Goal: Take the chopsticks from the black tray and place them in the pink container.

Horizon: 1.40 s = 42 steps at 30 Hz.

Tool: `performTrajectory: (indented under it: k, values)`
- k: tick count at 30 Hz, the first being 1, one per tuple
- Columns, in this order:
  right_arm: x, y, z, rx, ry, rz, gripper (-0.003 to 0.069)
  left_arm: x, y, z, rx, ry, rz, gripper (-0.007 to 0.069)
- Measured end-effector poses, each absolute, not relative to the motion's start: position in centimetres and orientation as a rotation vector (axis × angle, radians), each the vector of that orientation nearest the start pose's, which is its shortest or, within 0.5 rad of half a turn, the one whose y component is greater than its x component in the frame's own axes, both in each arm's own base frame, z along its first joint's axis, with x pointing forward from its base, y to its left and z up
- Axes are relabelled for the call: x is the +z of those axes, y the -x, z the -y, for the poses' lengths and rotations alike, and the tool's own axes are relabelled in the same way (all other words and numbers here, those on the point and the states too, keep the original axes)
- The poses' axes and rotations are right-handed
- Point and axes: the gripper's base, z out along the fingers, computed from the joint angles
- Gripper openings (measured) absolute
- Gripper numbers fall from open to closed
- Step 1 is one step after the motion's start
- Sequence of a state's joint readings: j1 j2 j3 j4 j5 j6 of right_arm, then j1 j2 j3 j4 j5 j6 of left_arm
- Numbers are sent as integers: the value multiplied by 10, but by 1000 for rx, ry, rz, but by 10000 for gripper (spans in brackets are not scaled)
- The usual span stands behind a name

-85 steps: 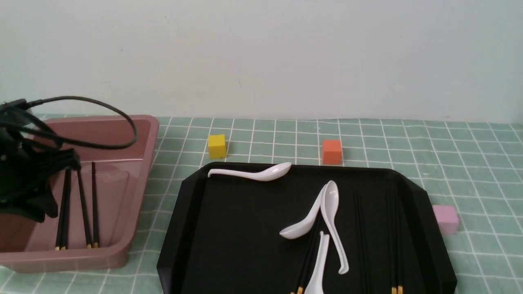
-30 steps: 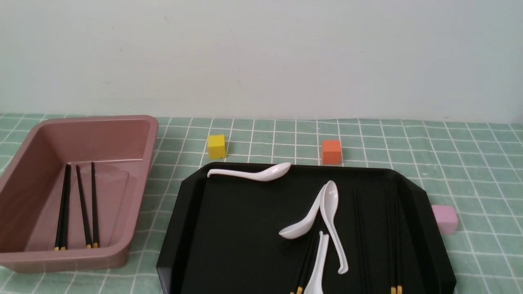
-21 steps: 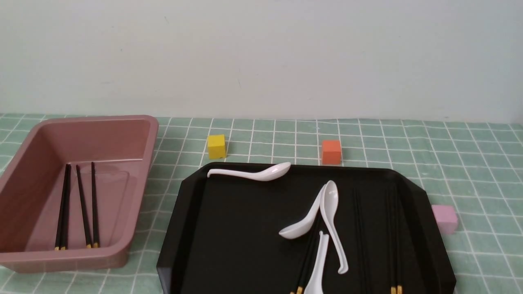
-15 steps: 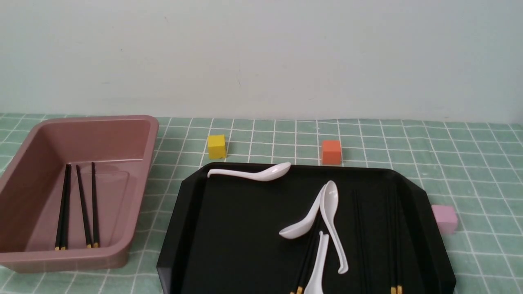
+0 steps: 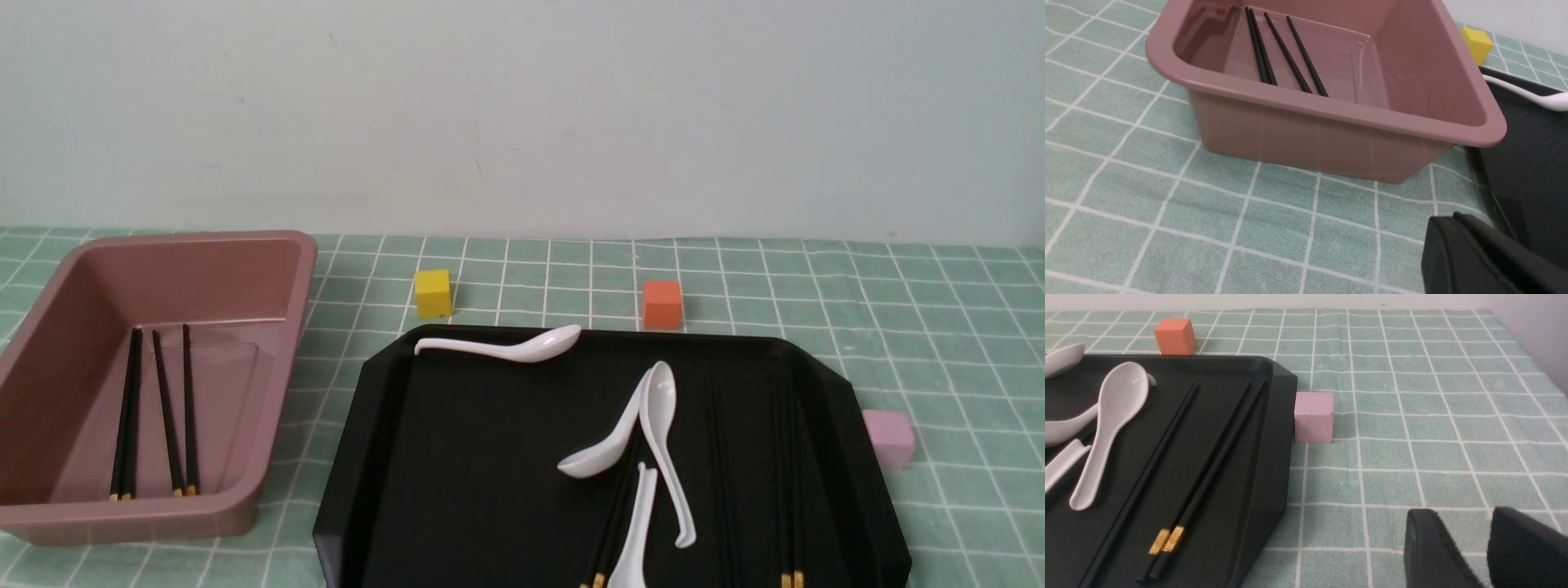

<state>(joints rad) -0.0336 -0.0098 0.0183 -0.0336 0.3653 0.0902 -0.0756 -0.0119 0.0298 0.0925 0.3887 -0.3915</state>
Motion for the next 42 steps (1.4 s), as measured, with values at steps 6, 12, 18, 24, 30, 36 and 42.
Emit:
performTrajectory:
  k: [6,12,18,24,30,36,42]
  values:
    - [175,-53,3,6,-94,-1855,240,169,-52,1,-219,231,-1880,2]
    - [175,-53,3,6,-94,-1855,240,169,-52,1,-218,228,-1881,8]
    - [175,-53,3,6,-94,-1855,240,169,-52,1,-218,228,-1881,8]
    - [175,-53,3,6,-94,-1855,240,169,-52,1,-218,228,-1881,10]
    - [175,-53,3,6,-94,-1855,240,169,-52,1,-217,228,-1881,17]
    - [175,-53,3,6,-94,-1855,240,169,-52,1,-217,228,-1881,22]
    - [175,-53,3,6,-94,-1855,240,169,-52,1,-217,228,-1881,27]
